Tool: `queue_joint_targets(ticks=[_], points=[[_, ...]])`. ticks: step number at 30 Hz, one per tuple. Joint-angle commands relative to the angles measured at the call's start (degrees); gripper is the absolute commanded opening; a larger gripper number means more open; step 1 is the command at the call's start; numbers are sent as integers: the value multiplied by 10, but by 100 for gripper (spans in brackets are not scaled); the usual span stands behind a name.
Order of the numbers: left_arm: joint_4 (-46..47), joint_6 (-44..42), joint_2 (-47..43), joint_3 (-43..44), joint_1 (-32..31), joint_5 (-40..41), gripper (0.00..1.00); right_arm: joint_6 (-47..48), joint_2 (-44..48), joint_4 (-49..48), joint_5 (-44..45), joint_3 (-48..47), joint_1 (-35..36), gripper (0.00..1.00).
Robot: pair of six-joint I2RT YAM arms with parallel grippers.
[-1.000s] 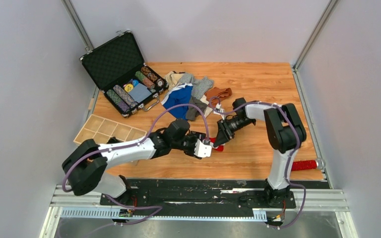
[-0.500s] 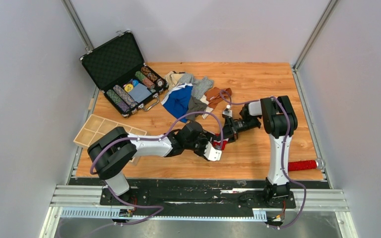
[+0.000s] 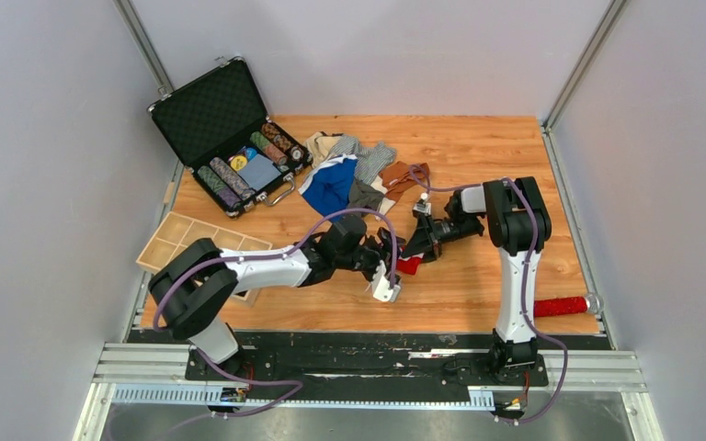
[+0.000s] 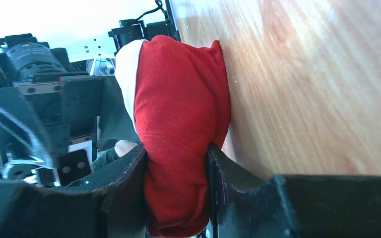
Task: Roll the underwear
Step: Pick up the underwear from the center of the board.
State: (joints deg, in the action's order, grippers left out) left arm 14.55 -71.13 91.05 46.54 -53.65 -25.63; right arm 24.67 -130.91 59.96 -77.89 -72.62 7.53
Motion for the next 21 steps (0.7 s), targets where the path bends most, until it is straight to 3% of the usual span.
queue_joint_targets(ticks=[1,6,15,21], points=[[8,-63,48,21,2,-25,75,-28,-86,15,16,16,-16,7],[-1,-61,98,44,5,-2,74,-26,-105,25,4,8,-17,7],[91,-78,151,29,5,99,68,-19,-121,48,-21,-3,-18,7],[161,-62,145,15,6,171,72,-12,-124,60,-25,-8,-18,7]])
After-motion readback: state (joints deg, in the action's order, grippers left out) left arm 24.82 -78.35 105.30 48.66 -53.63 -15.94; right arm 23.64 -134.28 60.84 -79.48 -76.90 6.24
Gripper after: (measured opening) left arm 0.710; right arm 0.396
